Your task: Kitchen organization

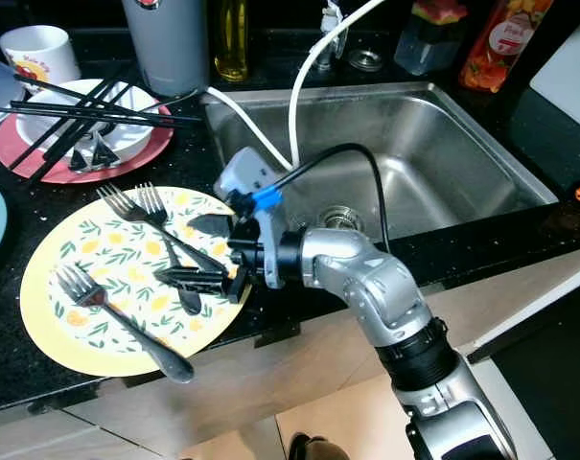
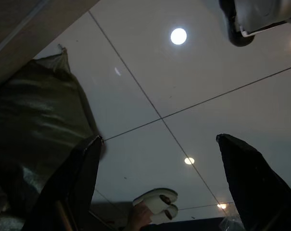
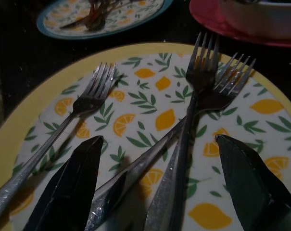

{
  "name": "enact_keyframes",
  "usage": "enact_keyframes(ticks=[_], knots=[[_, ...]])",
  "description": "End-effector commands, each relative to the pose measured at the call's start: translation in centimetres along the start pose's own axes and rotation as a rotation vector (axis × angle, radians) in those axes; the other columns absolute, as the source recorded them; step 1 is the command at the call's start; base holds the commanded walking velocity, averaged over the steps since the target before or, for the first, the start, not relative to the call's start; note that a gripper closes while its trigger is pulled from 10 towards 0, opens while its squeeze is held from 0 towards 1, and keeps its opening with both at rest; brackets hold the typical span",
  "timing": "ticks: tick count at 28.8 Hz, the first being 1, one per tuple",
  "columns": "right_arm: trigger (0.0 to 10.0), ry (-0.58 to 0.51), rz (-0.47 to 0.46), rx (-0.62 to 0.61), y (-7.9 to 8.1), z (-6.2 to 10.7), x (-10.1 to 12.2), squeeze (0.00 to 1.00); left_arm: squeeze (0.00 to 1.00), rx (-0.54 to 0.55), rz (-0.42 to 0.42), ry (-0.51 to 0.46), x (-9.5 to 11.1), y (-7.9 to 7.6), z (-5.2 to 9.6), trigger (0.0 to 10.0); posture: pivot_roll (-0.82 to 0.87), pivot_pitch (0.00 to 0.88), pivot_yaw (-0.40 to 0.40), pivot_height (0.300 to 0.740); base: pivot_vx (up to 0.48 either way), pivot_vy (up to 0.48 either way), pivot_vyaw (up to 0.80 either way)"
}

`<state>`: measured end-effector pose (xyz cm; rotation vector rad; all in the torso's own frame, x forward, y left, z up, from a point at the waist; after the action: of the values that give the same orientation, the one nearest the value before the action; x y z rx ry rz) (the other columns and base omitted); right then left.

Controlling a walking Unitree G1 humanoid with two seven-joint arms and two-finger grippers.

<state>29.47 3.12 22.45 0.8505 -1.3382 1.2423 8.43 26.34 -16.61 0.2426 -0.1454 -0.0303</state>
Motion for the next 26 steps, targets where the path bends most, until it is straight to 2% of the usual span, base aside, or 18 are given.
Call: enact_keyframes(ticks=[1, 5, 8, 10, 14, 18, 24, 26], knots=[[10.0, 0.056, 0.022, -0.015, 0.0, -0.1, -0.4, 0.0, 0.0, -0.024, 0.008, 0.025, -1.0, -1.0, 0.0, 10.0, 0.11, 0.092, -0.086, 0.74, 0.0, 0.0, 0.0], [10.0, 0.108, 0.057, -0.057, -0.7, -0.2, -0.7, 0.0, 0.0, -0.03, 0.005, 0.023, -1.0, -1.3, 0.0, 10.0, 0.11, 0.096, -0.088, 0.74, 0.0, 0.0, 0.0], [10.0, 0.095, 0.042, -0.105, -1.5, -0.2, -0.3, 0.0, 0.0, -0.035, 0.002, 0.022, -1.0, -1.4, 0.0, 10.0, 0.1, 0.097, -0.089, 0.74, 0.0, 0.0, 0.0], [10.0, 0.048, 0.008, -0.151, -2.3, -0.2, 0.5, 0.0, 0.0, -0.038, -0.001, 0.021, -1.0, -1.5, 0.0, 10.0, 0.11, 0.096, -0.089, 0.74, 0.0, 0.0, 0.0], [10.0, -0.04, -0.027, -0.176, -3.0, 0.2, 2.3, 0.0, 0.0, -0.044, -0.006, 0.019, -0.9, -1.7, 0.0, 10.0, 0.11, 0.097, -0.088, 0.74, 0.0, 0.0, 0.8], [10.0, -0.06, -0.032, -0.188, -3.4, 0.5, 2.9, 0.0, 0.0, -0.05, -0.014, 0.016, -0.7, -1.9, 0.0, 10.0, 0.1, 0.096, -0.084, 0.74, 0.0, 0.0, 0.8], [10.0, 0.001, -0.036, -0.246, -4.3, 0.9, 1.9, 0.0, 0.0, -0.055, -0.028, 0.012, -0.6, -2.0, 0.0, 10.0, 0.1, 0.099, -0.081, 0.74, 0.0, 0.0, 0.8], [10.0, 0.038, -0.043, -0.294, -5.1, 1.4, 1.4, 0.0, 0.0, -0.059, -0.033, 0.011, -0.6, -2.1, 0.0, 10.0, 0.1, 0.099, -0.081, 0.74, 0.0, 0.0, 0.0]])
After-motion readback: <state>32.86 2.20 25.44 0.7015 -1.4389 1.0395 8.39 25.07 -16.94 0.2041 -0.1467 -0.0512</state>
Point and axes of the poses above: a point about 5 cm out from each wrist's last joint towards the gripper, its own z axis pointing back from the gripper into the wrist, its own x axis along the axis of the wrist's last joint, y = z × x, the point moved 6 cm from there along -z, pointing out of the wrist towards the gripper, and after that the axes turned 10 degrees about z, right-handed, at the moved point
